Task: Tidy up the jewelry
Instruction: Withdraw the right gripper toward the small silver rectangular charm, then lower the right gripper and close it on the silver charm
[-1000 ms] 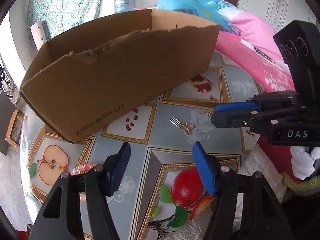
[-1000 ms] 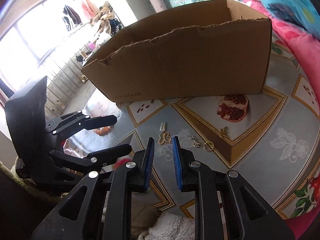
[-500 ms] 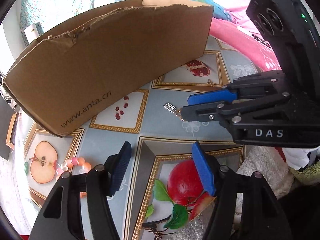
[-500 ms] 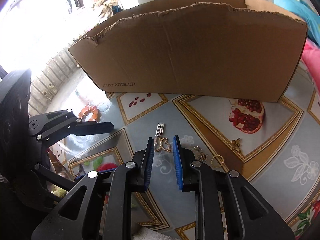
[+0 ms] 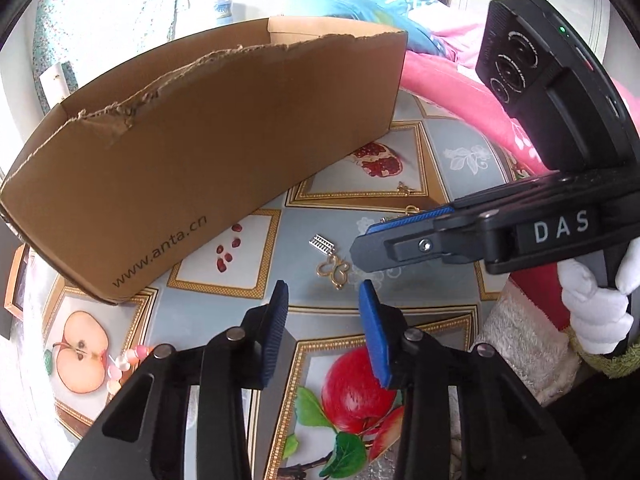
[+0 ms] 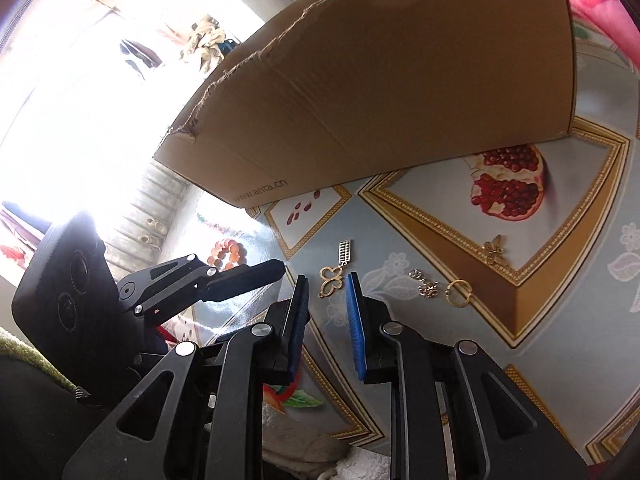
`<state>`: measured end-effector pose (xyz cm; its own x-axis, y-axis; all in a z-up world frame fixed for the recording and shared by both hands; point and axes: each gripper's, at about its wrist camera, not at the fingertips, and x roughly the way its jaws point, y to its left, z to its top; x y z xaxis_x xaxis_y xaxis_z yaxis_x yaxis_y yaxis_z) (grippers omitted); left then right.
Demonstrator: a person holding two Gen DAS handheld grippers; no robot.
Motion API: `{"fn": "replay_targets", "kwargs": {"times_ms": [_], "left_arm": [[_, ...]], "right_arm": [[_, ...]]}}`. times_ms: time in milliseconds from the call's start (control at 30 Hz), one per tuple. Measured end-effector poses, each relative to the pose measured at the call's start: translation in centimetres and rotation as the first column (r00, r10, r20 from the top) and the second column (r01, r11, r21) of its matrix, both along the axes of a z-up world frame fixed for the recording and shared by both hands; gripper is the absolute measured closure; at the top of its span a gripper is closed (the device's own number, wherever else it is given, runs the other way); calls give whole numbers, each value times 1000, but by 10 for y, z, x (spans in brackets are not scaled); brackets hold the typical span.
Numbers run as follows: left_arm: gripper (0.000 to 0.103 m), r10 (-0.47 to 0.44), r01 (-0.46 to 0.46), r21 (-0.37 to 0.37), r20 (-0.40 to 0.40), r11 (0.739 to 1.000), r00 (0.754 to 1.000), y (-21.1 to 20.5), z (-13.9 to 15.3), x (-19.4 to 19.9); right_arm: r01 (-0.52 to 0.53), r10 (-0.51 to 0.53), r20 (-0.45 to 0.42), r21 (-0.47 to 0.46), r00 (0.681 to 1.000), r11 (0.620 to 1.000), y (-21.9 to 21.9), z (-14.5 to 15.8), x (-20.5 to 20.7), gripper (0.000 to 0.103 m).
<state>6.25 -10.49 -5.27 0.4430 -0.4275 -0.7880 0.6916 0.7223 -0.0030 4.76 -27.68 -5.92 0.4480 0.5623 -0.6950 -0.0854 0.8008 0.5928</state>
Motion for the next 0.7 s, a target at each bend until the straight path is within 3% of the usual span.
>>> {"fn": "replay_targets", "kwargs": {"times_ms": [133, 400, 700], "left_arm": [[71, -28, 27, 31, 23, 999, 999, -9, -5, 6], [89, -51, 50, 27, 30, 998, 998, -19, -7, 10], [89, -26, 26, 33, 23, 999, 999, -21, -8, 7]], "right_arm": [[34, -34, 5, 0, 999, 999, -9, 3, -5, 82], [58, -58, 13, 7, 998, 998, -9, 1, -11, 82], [57, -57, 33, -12, 998, 998, -15, 7, -12, 82]]}}
